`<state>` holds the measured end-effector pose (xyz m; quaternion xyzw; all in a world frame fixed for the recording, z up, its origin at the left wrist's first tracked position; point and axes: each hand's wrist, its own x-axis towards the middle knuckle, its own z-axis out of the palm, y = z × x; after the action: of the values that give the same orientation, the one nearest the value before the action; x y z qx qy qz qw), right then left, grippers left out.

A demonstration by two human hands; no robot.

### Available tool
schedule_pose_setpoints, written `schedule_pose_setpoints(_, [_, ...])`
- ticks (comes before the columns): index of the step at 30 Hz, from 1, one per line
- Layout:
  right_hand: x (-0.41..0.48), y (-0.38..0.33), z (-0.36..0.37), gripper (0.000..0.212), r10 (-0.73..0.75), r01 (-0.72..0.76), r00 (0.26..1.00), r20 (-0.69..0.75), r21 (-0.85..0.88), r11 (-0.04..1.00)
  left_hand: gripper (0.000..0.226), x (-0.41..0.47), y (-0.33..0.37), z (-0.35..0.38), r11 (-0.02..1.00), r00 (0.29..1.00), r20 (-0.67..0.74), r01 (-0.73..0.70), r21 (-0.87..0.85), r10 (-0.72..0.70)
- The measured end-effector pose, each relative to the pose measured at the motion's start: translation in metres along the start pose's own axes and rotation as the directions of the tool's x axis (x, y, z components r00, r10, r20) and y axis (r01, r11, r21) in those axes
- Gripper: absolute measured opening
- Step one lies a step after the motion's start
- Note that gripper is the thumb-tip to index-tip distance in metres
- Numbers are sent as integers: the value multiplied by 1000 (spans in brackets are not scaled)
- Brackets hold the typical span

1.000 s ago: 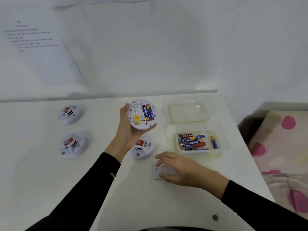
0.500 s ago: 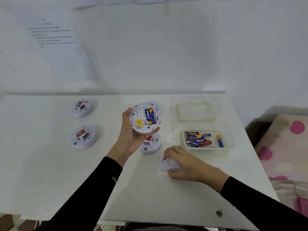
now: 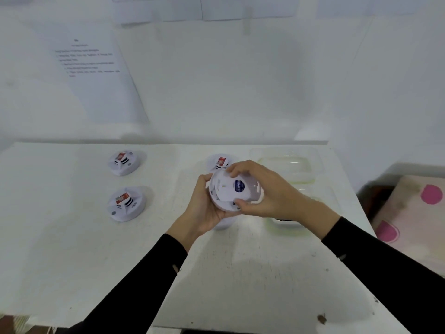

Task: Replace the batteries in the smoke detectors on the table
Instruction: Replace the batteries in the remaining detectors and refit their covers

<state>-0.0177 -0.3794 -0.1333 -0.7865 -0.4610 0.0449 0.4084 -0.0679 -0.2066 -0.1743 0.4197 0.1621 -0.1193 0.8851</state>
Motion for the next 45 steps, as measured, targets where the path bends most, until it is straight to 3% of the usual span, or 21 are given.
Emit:
schedule_pose_setpoints(7, [19,10,-2,55,-63,72,996,60,-157,985,49,-2,5,12,999,999,20,-30,-16,30])
schedule_pose_setpoints(14, [20,13,-11,58,-25,31,999,40,-160,987,65,1,4,8,998,993,118,-24,-61,31])
schedule_pose_setpoints(18, [16,16,-16,59,1,5,999,45,-131,991,57,1,4,4,998,970,233,-57,-28,62])
schedule_pose_setpoints(21, [14,16,-21,60,162,-164,986,33,50,985,57,5,3,1,992,970,212,-128,18,122])
schedule_pose_setpoints(24, [20,23,-22,44,438,-391,899,-20,417,821,63,8,3,-2,990,982,129,-137,-18,138])
schedule_pose_setpoints(27, [22,34,-13,32,614,-530,778,136,666,524,57,11,3,-2,985,980,104,-173,17,170])
schedule_pose_setpoints(34, [29,38,7,31,760,-447,633,147,871,204,58,9,-10,6,938,937,125,-337,80,326])
schedule_pose_setpoints(41, [33,30,14,26,766,-315,598,235,948,-46,54,11,-22,7,919,921,3,-389,63,390])
schedule_pose_setpoints(45, [33,30,18,42,780,-236,561,277,957,-170,43,13,-26,6,918,915,-86,-389,70,394])
